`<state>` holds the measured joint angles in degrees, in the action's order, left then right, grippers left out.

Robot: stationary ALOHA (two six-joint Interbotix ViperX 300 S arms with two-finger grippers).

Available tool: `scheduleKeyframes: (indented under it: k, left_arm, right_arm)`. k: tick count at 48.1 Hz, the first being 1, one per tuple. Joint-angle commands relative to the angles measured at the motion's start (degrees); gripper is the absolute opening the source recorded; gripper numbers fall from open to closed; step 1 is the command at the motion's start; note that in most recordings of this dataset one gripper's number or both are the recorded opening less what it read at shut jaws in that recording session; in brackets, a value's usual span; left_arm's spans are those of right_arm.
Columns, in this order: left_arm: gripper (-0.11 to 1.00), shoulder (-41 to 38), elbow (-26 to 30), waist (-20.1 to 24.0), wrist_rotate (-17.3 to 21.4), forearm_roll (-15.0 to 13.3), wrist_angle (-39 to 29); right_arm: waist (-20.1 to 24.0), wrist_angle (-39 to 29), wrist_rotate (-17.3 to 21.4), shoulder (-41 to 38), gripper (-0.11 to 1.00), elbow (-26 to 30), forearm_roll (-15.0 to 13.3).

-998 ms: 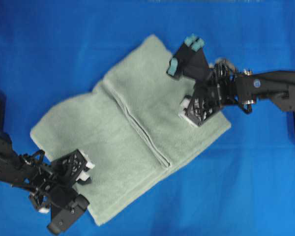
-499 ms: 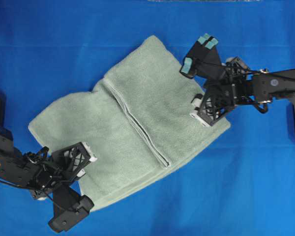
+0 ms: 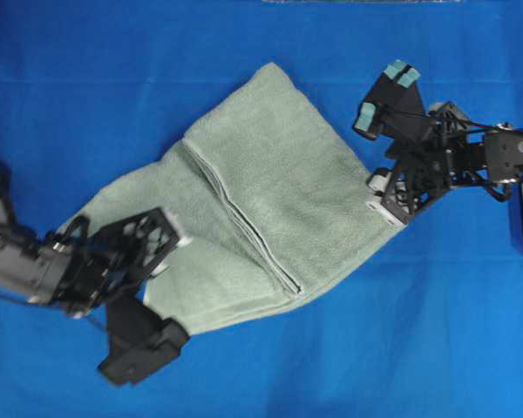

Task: Fold a bath towel.

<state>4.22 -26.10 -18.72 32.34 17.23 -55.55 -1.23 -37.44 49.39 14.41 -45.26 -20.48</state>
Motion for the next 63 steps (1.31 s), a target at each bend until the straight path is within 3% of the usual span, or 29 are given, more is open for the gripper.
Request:
scheduleKeyframes:
  k: [1, 4, 13, 16, 20, 28, 35, 44, 49, 54, 57, 63]
  left_arm:
    - [0.08, -1.1, 3.8, 4.3, 5.2, 1.5, 2.0]
    - [0.08, -4.7, 8.8, 8.1, 13.4, 2.5, 3.8]
    - [0.08, -18.7, 26.8, 15.3, 37.2, 1.5, 6.4]
    - [0.08, -24.2, 33.0, 16.8, 43.4, -0.4, 5.7]
    - [0.08, -28.7, 38.1, 17.8, 47.1, -2.8, 4.6]
    - [0.08, -31.5, 42.1, 19.5, 47.5, -6.8, 6.2]
    - [0.08, -31.2, 40.9, 20.7, 47.5, -11.9, 10.6]
    - [0.08, -30.0, 37.7, 21.8, 46.7, -19.3, 11.7]
    - [0.08, -29.1, 35.3, 21.9, 43.2, -20.2, 15.8]
    - [0.09, -27.9, 33.0, 21.4, 37.1, -20.3, 21.3]
    - [0.2, -27.2, 31.6, 21.4, 32.8, -20.2, 24.8]
    - [0.58, -26.5, 30.9, 21.5, 23.8, -19.9, 29.2]
  right_arm:
    - [0.3, 0.4, 0.1, 2.5, 0.64, -0.6, -0.2]
    - [0.3, 0.4, 0.1, 3.6, 0.64, -1.5, -0.2]
    - [0.2, 0.4, 0.1, 6.9, 0.64, -4.2, -0.3]
    - [0.4, 0.5, 0.2, 8.0, 0.64, -5.1, -0.2]
    - [0.7, 0.5, 0.6, 9.2, 0.64, -6.1, -0.3]
    - [0.9, 0.5, 0.9, 11.2, 0.64, -7.5, -1.4]
    - [0.9, 0.5, 1.0, 12.3, 0.64, -8.1, -3.2]
    - [0.9, 0.5, 1.1, 13.1, 0.64, -8.4, -3.3]
    - [0.9, 0.5, 1.9, 13.1, 0.64, -8.5, -3.3]
    - [1.1, 0.5, 2.0, 13.2, 0.64, -8.4, -3.4]
    - [1.1, 0.5, 2.0, 13.2, 0.64, -8.4, -3.4]
    - [1.1, 0.5, 2.0, 13.2, 0.64, -8.4, -3.4]
